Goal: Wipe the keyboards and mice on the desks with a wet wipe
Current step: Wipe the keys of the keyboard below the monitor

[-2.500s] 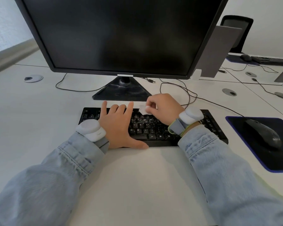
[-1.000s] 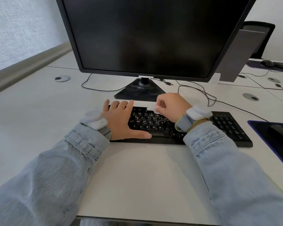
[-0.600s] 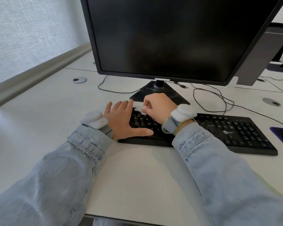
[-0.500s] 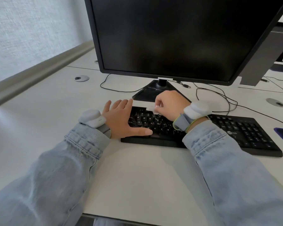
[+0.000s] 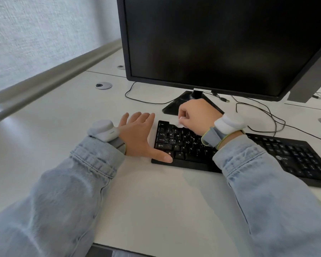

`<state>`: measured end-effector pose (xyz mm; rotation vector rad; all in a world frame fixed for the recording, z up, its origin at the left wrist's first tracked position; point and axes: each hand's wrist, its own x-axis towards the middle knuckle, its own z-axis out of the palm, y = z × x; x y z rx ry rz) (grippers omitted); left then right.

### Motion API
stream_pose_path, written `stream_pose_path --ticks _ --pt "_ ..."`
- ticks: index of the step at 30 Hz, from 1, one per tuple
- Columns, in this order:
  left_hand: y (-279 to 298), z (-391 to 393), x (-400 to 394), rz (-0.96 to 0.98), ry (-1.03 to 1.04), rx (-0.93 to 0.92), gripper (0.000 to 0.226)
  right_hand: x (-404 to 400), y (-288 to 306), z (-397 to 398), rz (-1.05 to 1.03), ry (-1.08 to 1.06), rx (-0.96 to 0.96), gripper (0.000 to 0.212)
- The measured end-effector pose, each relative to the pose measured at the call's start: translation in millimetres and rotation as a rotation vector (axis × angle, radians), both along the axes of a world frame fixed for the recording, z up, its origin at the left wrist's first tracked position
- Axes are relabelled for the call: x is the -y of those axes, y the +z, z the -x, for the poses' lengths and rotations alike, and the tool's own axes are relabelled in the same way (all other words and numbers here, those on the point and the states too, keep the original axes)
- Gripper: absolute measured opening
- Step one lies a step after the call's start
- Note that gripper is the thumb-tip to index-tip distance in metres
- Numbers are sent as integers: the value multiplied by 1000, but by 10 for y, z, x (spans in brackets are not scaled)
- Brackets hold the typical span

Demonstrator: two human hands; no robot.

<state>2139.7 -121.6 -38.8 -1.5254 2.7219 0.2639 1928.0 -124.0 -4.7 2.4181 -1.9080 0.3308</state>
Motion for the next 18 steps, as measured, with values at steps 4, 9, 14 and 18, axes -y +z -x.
stream_pose_path --ticks 4,9,14,18 --pt "-10 4 8 -13 -14 34 159 -34 -29 -233 51 115 113 8" --pt "-30 -14 26 -8 -18 39 167 -43 -25 -251 -18 122 26 8" --pt "8 28 -3 -18 -52 -36 162 -283 93 369 72 -16 136 10" --pt "30 178 -74 65 -128 -102 150 -712 150 1135 111 -164 227 10"
